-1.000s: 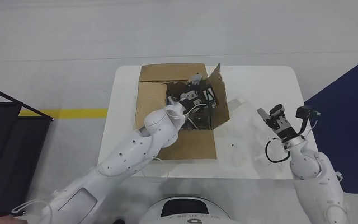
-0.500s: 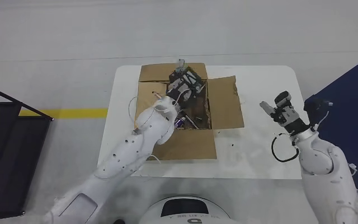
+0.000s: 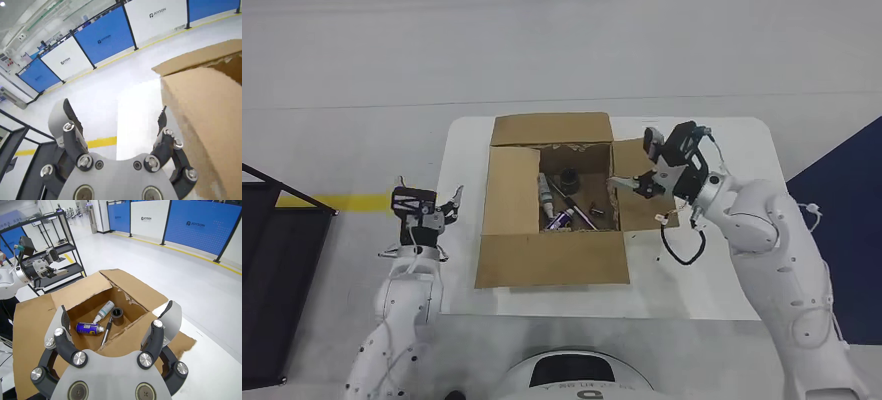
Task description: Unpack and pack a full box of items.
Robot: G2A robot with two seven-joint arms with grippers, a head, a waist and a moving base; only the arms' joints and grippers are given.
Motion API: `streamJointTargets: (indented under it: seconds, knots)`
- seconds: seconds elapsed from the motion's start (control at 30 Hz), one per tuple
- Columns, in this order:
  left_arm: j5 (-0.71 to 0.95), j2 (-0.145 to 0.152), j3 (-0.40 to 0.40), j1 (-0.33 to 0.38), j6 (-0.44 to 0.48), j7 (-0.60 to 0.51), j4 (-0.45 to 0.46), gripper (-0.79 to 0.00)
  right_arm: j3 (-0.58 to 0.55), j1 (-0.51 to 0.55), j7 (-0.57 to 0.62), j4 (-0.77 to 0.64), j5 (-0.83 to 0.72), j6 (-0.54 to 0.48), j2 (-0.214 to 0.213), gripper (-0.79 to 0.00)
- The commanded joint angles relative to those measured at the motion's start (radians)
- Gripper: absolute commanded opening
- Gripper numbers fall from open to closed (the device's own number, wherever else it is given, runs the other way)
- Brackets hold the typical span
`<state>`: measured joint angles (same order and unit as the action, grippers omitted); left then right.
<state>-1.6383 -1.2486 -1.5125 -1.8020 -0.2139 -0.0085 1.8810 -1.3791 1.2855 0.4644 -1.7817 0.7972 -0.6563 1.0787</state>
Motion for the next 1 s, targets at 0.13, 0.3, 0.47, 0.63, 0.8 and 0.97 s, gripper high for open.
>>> streamJointTargets:
  seconds: [0.13,0.3,0.47,0.63,0.8,0.97]
  knots:
    - [0.030,-0.002,-0.021,-0.018,-0.001,0.022,-0.111,0.000,-0.007,0.008,0.002,0.001,0.023,0.030,0.000,0.000]
    - [-0.007,-0.008,0.041,0.051,0.036,0.002,-0.194,0.000,0.122,-0.024,0.074,-0.035,0.222,0.115,0.010,0.000]
    - [-0.042,-0.014,0.089,0.126,0.055,-0.024,-0.223,0.000,0.295,-0.100,0.089,-0.003,0.430,0.218,0.035,0.000]
    - [-0.098,-0.019,0.131,0.191,0.081,-0.070,-0.256,0.000,0.400,-0.155,0.107,0.035,0.528,0.286,0.059,0.000]
    - [-0.129,-0.028,0.187,0.235,0.082,-0.093,-0.291,0.000,0.472,-0.202,0.162,0.063,0.581,0.327,0.079,0.000]
    - [-0.125,-0.038,0.235,0.253,0.059,-0.089,-0.309,0.000,0.559,-0.269,0.239,0.132,0.671,0.375,0.107,0.000]
